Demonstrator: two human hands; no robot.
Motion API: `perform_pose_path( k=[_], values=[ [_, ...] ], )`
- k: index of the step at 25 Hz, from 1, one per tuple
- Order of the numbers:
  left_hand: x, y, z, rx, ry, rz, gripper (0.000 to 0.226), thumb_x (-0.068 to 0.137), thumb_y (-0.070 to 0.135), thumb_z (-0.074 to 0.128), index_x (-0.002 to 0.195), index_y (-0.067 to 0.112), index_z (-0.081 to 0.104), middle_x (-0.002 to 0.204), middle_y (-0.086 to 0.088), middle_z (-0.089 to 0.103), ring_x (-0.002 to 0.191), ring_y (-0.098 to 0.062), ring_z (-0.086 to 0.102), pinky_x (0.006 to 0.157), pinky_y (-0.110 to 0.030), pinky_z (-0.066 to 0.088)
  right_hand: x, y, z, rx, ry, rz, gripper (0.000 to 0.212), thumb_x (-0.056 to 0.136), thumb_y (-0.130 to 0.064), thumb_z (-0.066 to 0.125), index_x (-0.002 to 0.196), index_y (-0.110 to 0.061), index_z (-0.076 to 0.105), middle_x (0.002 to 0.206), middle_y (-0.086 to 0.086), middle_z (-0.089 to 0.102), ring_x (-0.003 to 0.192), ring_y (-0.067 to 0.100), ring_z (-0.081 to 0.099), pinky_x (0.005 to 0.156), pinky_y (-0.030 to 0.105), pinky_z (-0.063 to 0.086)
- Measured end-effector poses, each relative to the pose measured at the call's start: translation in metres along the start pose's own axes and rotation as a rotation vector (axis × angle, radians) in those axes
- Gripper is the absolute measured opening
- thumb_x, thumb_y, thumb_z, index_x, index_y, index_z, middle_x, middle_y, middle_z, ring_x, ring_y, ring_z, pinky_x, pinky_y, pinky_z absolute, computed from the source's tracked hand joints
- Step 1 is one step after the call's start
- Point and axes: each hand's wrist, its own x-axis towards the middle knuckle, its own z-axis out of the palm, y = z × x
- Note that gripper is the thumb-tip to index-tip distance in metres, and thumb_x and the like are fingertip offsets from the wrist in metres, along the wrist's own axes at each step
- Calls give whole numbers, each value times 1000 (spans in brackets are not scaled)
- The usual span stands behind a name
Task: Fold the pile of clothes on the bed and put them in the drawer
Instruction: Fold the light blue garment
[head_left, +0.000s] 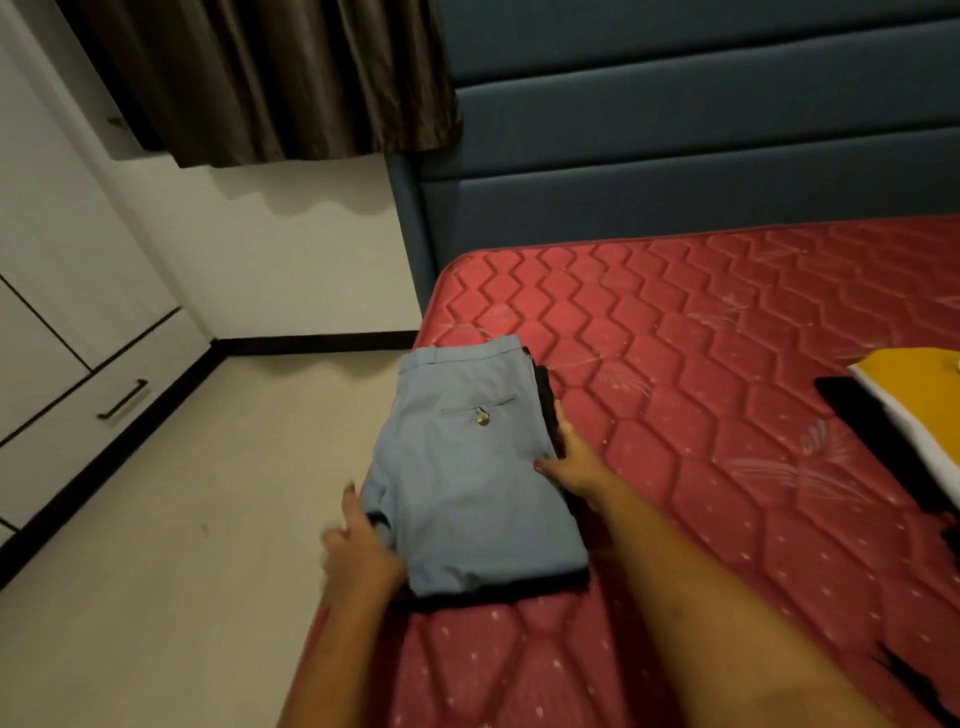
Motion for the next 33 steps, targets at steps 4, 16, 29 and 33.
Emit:
perform_pose_path(
  k=[4, 16, 29, 33],
  values=[
    [-64, 70, 26, 506, 221, 329, 90, 89, 30, 55, 151, 37, -11, 160, -7, -1, 144, -41, 5, 109, -60, 23, -53, 15, -56, -278, 173, 106, 98, 84, -3, 66, 154, -23, 1, 137, 22, 50, 113, 31, 55, 88, 31, 44],
    [-307, 201, 155, 469, -410, 787, 79, 93, 26, 49, 152, 36, -1, 160, -2, -17, 147, -28, -13, 115, -55, 6, -312, 108, -275, -801, 428, 907, 121, 74, -55, 72, 150, -32, -19, 161, 10, -2, 144, 44, 2, 108, 68, 15],
    [-305, 209, 180, -323, -955, 252, 54, 95, 21, 56, 139, 31, 26, 128, -2, 47, 109, -19, 48, 85, -28, 42, -293, 116, -289, -843, 541, 735, 44, 92, -4, 44, 136, -5, 43, 140, 18, 47, 129, 41, 44, 102, 54, 41],
    [-285, 193, 165, -506, -1058, -94, 43, 89, 57, 47, 104, 17, 55, 70, 3, 47, 59, -13, 43, 61, -24, 30, -285, 62, -248, -860, 490, 566, 36, 90, -10, 51, 126, -6, 56, 131, 15, 57, 120, 33, 56, 97, 39, 46]
  ],
)
